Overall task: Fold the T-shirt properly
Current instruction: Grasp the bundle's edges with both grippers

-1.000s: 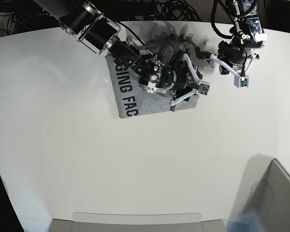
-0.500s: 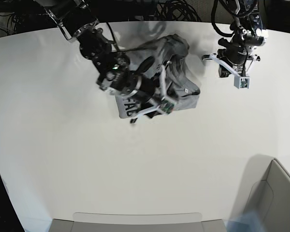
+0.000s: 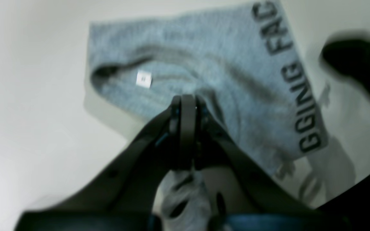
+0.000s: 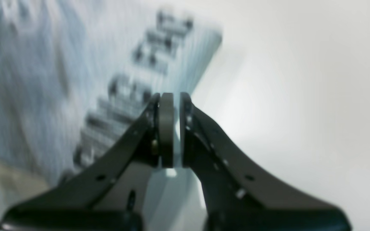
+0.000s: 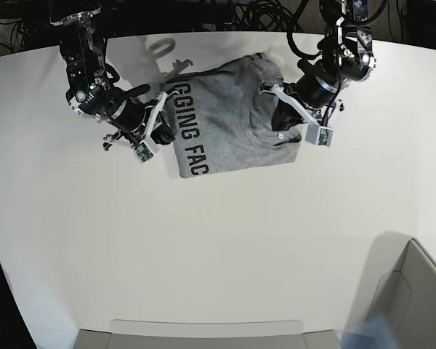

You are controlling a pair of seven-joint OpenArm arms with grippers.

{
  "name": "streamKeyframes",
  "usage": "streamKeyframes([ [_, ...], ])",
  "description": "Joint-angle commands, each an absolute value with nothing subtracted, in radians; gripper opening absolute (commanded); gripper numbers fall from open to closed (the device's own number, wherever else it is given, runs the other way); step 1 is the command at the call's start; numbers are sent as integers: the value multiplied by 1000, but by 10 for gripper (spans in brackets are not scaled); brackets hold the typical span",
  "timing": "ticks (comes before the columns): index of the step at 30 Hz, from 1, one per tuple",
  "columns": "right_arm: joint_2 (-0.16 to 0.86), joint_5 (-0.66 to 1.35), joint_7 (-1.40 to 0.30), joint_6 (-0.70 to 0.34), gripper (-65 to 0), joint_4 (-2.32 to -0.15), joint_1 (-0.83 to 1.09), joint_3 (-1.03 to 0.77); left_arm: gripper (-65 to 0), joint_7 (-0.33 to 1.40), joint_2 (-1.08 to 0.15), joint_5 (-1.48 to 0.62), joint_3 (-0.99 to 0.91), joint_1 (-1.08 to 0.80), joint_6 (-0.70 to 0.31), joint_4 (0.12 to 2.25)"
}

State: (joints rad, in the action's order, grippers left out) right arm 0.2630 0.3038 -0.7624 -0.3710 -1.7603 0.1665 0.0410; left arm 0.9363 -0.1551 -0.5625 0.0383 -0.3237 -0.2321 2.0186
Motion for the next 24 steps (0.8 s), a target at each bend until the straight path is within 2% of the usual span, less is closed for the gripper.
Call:
streamKeyframes([
  [1,262,325,-728,-369,-619,-1778,154,38,-650,918,-180,-576,73,-318,-242,2037],
  [6,260,325,-728,-369,-619,-1750,160,42,-650,920,-236,-564,186,-312,-232,1989],
  [10,262,323,-728,-369,-620,-1739,160,42,-650,906,-232,-504,125,-312,-232,1916],
  [17,262,323,-728,-369,-621,-1750,185,39,-650,917,-223,-450,-18,-318,-232,1939],
  [24,262,323,-728,-369,-621,-1847,222,42,-650,911,-216,-455,42,-412,-240,2043],
])
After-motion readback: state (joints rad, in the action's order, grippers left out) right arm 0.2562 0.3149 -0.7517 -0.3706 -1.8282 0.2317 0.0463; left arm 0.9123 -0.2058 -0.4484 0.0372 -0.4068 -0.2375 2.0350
